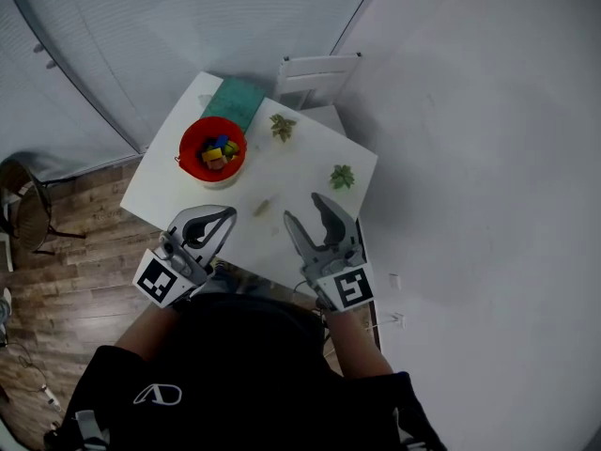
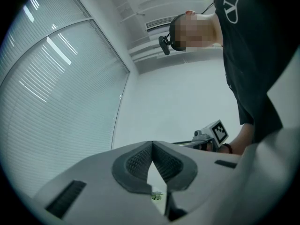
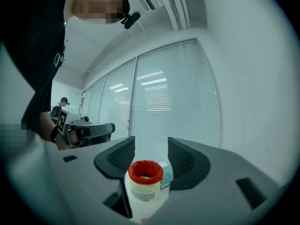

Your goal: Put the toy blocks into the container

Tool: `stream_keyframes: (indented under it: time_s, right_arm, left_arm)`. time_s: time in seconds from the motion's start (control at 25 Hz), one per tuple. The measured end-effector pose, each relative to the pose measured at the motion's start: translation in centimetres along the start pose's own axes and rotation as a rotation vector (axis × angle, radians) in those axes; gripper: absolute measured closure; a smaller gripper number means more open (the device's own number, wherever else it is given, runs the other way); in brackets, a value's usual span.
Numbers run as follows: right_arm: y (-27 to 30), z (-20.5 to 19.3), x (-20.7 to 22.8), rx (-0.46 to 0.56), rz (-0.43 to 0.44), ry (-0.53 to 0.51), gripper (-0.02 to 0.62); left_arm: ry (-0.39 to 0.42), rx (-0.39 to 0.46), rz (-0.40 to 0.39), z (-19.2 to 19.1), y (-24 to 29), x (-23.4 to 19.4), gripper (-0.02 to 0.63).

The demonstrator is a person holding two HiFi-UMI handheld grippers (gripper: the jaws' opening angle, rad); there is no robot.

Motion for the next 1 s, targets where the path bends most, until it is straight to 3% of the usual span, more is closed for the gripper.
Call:
stream_keyframes:
  time_s: [0.6,1.0]
  right_arm:
    - [0.5,-1.1,0.9,-0.022,0.011,0.007,0.37]
    - [3.3,-2.8,1.5,-0.141,0.09,0.002,0.368]
  left_arm:
    - [0.001,-0.007,-0.002,0.0,0.1,0.0,0.601]
    - [0.008,-0.008,0.027,-0.1,-0.7,-0.3,0.601]
Point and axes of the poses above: the fingertips, and each gripper's own axes: y forward along the fingers, x to its right, z out of its top, the point moved 10 cm from there along -y, backward along the fingers, and after that the axes turned 5 degrees about -y, right-handed, at the moved point
